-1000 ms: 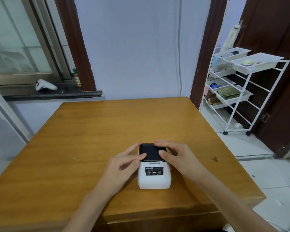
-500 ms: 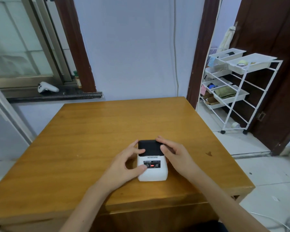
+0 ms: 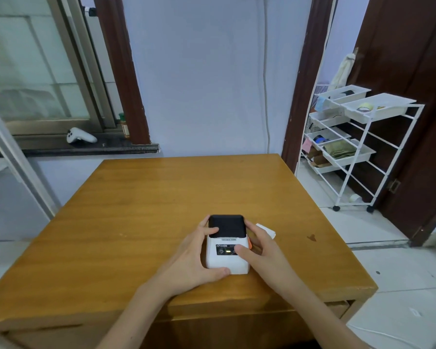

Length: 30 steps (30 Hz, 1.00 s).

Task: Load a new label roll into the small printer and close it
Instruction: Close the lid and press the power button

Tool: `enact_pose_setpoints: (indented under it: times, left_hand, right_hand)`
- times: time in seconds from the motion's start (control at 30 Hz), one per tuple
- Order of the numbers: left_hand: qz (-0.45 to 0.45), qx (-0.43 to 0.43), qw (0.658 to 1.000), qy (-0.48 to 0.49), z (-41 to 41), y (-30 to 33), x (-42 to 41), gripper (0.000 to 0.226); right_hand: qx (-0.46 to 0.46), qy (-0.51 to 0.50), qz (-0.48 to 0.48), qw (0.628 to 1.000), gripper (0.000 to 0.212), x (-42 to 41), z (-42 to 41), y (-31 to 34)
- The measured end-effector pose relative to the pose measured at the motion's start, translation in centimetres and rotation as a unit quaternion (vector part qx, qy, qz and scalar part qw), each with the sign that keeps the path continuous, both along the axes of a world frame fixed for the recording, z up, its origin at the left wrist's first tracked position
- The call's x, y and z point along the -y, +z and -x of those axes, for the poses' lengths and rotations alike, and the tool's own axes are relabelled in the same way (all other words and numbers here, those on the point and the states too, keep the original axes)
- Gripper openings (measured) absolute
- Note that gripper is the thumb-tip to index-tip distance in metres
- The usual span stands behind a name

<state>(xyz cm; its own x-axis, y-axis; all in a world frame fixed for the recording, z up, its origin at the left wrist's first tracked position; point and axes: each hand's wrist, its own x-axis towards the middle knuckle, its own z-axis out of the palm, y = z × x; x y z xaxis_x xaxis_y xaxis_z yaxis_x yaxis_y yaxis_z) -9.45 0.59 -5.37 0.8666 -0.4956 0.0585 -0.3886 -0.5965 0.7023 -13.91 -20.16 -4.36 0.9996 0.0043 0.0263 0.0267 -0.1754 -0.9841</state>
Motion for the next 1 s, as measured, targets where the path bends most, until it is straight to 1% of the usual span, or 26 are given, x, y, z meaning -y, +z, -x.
enact_pose_setpoints:
  times: [0.13,0.3,0.5,0.7,0.87,1.0]
  left_hand:
    - [-0.009,0.013,1.0,0.001,0.1,0.0,0.0,0.086]
    - [-0.007,0.002,1.0,0.007,0.2,0.2,0.0,0.081]
    - [0.038,-0.024,0.999,0.026,0.2,0.5,0.0,0.106]
    - [0.036,-0.04,0.998,0.034,0.4,0.9,0.2,0.11]
    - [0.036,-0.044,0.997,0.046,0.5,1.1,0.4,0.115]
    - [0.044,-0.042,0.997,0.05,0.5,1.2,0.5,0.115]
  right_hand:
    - [0.004,-0.027,0.008,1.0,0.055,-0.3,-0.3,-0.2]
    - [0.002,-0.027,0.004,1.0,0.057,-0.2,-0.5,-0.3]
    - [0.001,-0.016,0.017,1.0,0.055,-0.2,-0.4,-0.3]
    - [0.018,-0.004,0.035,0.999,0.051,-0.1,-0.1,-0.2]
    - [0.014,0.005,0.037,0.999,0.06,0.3,-0.3,-0.5]
    - [0.002,0.005,0.032,0.999,0.061,0.3,-0.4,-0.5]
